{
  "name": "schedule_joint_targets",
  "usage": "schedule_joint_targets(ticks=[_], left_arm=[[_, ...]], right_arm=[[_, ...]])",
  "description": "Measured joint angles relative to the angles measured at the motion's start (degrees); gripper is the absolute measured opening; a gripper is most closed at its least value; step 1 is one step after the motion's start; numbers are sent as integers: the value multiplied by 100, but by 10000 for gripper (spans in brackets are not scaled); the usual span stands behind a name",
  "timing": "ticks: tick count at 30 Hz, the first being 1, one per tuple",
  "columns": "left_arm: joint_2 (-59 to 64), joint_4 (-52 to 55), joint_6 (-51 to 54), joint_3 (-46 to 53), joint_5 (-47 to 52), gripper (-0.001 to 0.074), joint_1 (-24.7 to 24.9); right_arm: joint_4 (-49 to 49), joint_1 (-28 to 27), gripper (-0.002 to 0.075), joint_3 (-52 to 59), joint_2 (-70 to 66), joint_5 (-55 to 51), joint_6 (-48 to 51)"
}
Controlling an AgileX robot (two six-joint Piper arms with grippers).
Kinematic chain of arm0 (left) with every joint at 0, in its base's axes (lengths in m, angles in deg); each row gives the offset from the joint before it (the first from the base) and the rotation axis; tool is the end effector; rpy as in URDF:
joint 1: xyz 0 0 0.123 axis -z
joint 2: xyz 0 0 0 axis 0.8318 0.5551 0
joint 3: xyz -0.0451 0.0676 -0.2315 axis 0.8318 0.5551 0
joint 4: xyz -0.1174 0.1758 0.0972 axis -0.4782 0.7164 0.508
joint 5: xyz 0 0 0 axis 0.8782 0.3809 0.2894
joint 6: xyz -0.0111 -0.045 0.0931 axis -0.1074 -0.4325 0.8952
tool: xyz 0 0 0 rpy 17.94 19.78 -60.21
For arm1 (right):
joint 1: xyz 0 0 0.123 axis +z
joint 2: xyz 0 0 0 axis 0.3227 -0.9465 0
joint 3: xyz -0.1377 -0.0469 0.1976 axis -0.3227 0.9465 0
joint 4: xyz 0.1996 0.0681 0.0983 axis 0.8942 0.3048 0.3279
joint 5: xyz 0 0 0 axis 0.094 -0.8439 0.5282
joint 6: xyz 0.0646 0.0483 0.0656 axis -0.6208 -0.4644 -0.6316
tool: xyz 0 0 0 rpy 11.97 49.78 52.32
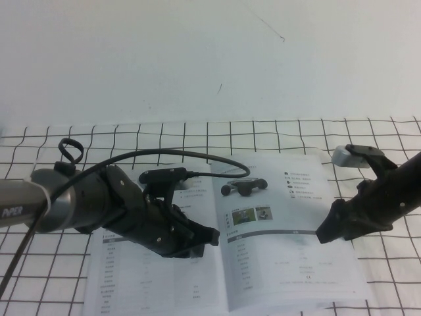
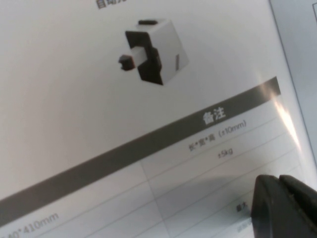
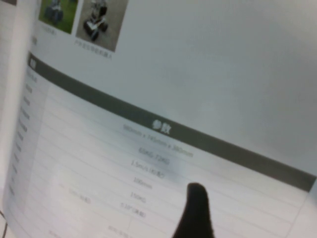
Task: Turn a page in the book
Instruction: Open the closed book
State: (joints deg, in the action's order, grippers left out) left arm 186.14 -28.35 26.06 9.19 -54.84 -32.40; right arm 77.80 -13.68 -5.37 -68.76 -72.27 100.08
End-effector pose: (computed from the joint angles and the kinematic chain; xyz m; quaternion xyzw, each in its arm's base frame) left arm 0.2888 -0.1621 0.1070 0.0748 0.9575 -0.2240 0.1654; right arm 0.3204 0.0818 0.0969 -0.1780 0.9463 0.2553 0.0879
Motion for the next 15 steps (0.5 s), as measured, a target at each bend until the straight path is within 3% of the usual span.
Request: schedule_joint_targets(ticks=[7,15], left_arm=[[0,0,0,0,-47,-3,-40],[0,-162,0,0,-86,-3,-45]], right_arm=[[419,-42,541,-47,-119,-133,186],[1618,-32,541,-47,-231,-496,927]])
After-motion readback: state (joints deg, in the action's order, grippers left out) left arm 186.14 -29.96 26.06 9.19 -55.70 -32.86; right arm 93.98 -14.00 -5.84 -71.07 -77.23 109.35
